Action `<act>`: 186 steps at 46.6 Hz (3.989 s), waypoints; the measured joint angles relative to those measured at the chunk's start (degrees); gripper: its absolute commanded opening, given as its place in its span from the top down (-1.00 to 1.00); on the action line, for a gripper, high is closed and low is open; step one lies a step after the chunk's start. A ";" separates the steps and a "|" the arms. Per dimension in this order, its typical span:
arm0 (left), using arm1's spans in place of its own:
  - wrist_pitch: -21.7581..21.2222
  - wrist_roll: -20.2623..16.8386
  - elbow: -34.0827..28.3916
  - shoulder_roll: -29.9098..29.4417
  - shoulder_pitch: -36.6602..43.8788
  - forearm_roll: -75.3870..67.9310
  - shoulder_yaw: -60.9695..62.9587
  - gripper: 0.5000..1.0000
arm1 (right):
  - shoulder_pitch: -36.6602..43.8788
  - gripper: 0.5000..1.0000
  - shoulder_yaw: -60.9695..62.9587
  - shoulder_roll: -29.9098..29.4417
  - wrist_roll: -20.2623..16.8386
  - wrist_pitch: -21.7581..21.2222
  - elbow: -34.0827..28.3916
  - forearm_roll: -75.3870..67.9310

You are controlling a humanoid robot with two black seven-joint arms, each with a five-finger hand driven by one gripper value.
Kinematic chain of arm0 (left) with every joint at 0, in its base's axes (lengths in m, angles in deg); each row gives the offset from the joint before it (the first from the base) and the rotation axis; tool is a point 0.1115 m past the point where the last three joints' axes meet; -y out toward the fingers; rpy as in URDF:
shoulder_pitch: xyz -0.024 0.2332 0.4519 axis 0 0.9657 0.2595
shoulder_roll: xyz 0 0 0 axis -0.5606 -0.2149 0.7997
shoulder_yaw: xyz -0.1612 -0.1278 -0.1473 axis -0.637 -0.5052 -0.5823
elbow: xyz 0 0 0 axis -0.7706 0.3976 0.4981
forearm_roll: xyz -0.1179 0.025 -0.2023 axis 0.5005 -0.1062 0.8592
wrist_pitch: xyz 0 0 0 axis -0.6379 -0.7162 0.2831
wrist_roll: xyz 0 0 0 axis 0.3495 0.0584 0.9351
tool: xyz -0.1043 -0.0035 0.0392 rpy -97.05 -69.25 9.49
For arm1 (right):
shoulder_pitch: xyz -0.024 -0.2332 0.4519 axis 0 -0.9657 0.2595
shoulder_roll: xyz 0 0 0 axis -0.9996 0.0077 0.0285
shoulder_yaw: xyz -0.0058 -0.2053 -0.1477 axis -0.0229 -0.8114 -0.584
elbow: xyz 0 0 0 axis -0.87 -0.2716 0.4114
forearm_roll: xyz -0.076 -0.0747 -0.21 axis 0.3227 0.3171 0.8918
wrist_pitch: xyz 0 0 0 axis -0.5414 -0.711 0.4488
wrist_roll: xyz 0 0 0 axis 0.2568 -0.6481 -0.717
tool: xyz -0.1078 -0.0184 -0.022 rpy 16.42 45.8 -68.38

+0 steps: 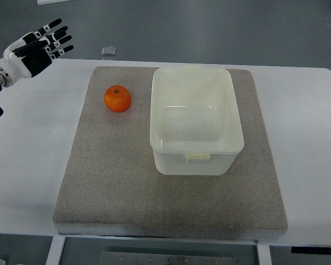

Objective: Put orange in box with left hand
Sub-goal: 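Move the left hand forward over the mat toward the orange, then rotate the left hand palm-down and lower it onto the orange, then close the left hand fingers around the orange and lift it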

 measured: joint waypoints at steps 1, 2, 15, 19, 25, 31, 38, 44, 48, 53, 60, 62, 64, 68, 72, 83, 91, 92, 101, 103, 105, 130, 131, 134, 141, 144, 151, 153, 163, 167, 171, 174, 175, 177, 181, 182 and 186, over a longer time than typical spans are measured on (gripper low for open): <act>0.02 0.00 0.01 0.00 -0.02 0.00 -0.14 -0.98 | 0.00 -0.73 0.00 0.00 0.00 0.00 0.00 0.00; 0.03 0.00 0.03 0.01 -0.02 0.00 -0.33 -0.98 | -0.01 -0.73 0.00 0.00 0.00 0.00 0.00 0.00; -0.19 0.02 -0.41 0.96 -0.69 0.08 -0.85 -0.98 | 0.00 -0.73 0.00 0.00 0.01 0.00 0.00 0.00; -0.35 0.07 -1.21 1.13 -0.83 -0.10 -0.47 -0.98 | 0.00 -0.73 0.00 0.00 0.00 0.00 0.00 0.00; 0.36 0.09 -1.38 1.15 -0.57 -0.59 -0.02 -0.98 | 0.00 -0.73 0.00 0.00 0.00 0.00 0.00 0.00; 3.66 0.06 -2.23 1.15 -0.46 -1.15 0.29 -0.98 | -0.01 -0.73 0.00 0.00 0.00 0.00 0.00 0.00; 5.08 -0.01 -3.43 0.75 -0.79 -6.41 0.33 -0.97 | -0.01 -0.73 0.00 0.00 0.00 0.00 0.00 0.00; 5.26 -0.60 -3.12 0.49 -1.11 -17.45 -0.11 -0.97 | -0.01 -0.73 0.00 0.00 0.00 0.00 0.00 0.00; 5.26 -1.88 -2.91 0.32 -1.62 -24.56 -0.22 -0.97 | -0.01 -0.73 0.00 0.00 0.00 0.00 0.00 0.00; 5.26 -3.65 -2.66 0.26 -2.06 -33.95 -0.21 -0.97 | 0.00 -0.73 0.00 0.00 0.00 0.00 0.00 0.00; 4.84 -5.52 -1.14 -0.17 -2.61 -47.67 0.13 -0.97 | 0.00 -0.73 0.00 0.00 0.00 0.00 0.00 0.00; 4.76 -5.86 -0.22 -0.38 -2.61 -50.55 0.22 -0.97 | -0.01 -0.73 0.00 0.00 0.00 0.00 0.00 0.00; 4.68 -6.13 0.72 -0.83 -2.56 -53.18 0.28 -0.97 | 0.00 -0.73 0.00 0.00 0.00 0.00 0.00 0.00; 4.48 -6.30 1.96 -1.92 -2.51 -57.62 0.32 -0.97 | 0.00 -0.73 0.00 0.00 0.00 0.00 0.00 0.00; 3.46 -6.33 3.76 -3.06 -2.78 -62.03 0.34 -0.97 | 0.00 -0.73 0.00 0.00 0.00 0.00 0.00 0.00; 1.40 -6.34 9.45 -5.04 -3.42 -74.80 0.33 -0.97 | -0.01 -0.73 0.00 0.00 0.00 0.00 0.00 0.00; 1.38 -6.34 11.22 -4.28 -4.53 -84.69 0.33 -0.97 | -0.01 -0.73 0.00 0.00 0.00 0.00 0.00 0.00; 1.38 -6.34 11.39 -4.23 -4.55 -85.64 0.33 -0.97 | -0.01 -0.73 0.00 0.00 0.00 0.00 0.00 0.00; 1.36 -6.24 11.47 -1.26 -5.97 -89.18 0.65 -0.96 | 0.00 -0.73 0.00 0.00 0.00 0.00 0.00 0.00; 1.31 -6.23 11.32 -0.27 -6.43 -89.81 1.49 -0.96 | -0.01 -0.73 0.00 0.00 0.00 0.00 0.00 -0.01; 1.14 -6.22 11.18 0.59 -7.21 -90.80 2.61 -0.96 | 0.01 -0.73 0.00 0.00 0.01 0.00 0.00 0.00; -9.43 -6.15 6.33 8.89 -13.76 -93.54 18.98 -0.94 | -0.01 -0.73 0.00 0.00 0.00 0.00 0.00 0.00; -9.75 -6.15 6.21 9.00 -13.78 -93.76 19.34 -0.93 | -0.01 -0.73 0.00 0.00 0.00 0.00 0.00 0.00; -10.42 -6.16 6.07 9.35 -13.84 -94.67 19.94 -0.93 | -0.01 -0.73 0.00 0.00 0.00 0.00 0.00 0.00; -10.57 -6.15 6.05 9.53 -13.88 -96.29 20.10 -0.88 | -0.01 -0.73 0.00 0.00 0.00 0.00 0.00 0.00; -10.58 -6.15 6.05 9.53 -13.88 -97.16 20.22 -0.78 | -0.01 -0.73 0.00 0.00 0.00 0.00 0.00 0.00; -10.58 -6.16 6.05 9.47 -13.85 -98.52 20.28 -0.31 | -0.01 -0.73 0.00 0.00 0.00 0.00 0.00 0.00; -10.58 -6.17 6.05 9.42 -13.73 -98.55 20.32 -0.29 | -0.01 -0.73 0.00 0.00 0.00 0.00 0.00 0.00; -10.46 -6.23 6.09 9.42 -13.62 -98.58 20.32 0.05 | -0.01 -0.73 0.00 0.00 0.00 0.00 0.00 0.00; -10.35 -6.23 6.09 9.43 -13.56 -98.58 20.33 0.39 | 0.00 -0.73 0.00 0.00 0.00 0.00 0.00 0.00; -10.28 -6.24 6.07 9.40 -13.54 -98.58 20.36 1.00 | 0.00 -0.73 0.00 0.00 0.00 0.00 0.00 0.00; -10.15 -6.24 6.07 9.19 -13.74 -98.58 20.37 1.00 | -0.01 -0.73 0.00 0.00 0.00 0.00 0.00 0.00; -10.13 -6.24 6.08 9.13 -13.84 -98.58 20.37 1.00 | 0.00 -0.73 0.00 0.00 0.00 0.00 0.00 0.00; -10.03 -6.24 6.26 8.99 -14.13 -98.66 20.37 1.00 | -0.01 -0.73 0.00 0.00 0.00 0.00 0.00 0.00; -9.77 -6.24 6.81 8.83 -15.22 -98.65 20.32 1.00 | -0.01 -0.73 0.00 0.00 0.00 0.00 0.00 0.00; -9.74 -6.24 6.84 8.73 -15.43 -98.65 20.30 1.00 | -0.01 -0.73 0.00 0.00 0.00 0.00 0.00 0.00; -9.41 -6.26 6.93 7.84 -16.47 -98.55 20.30 1.00 | -0.01 -0.73 0.00 0.00 0.00 0.00 0.00 0.00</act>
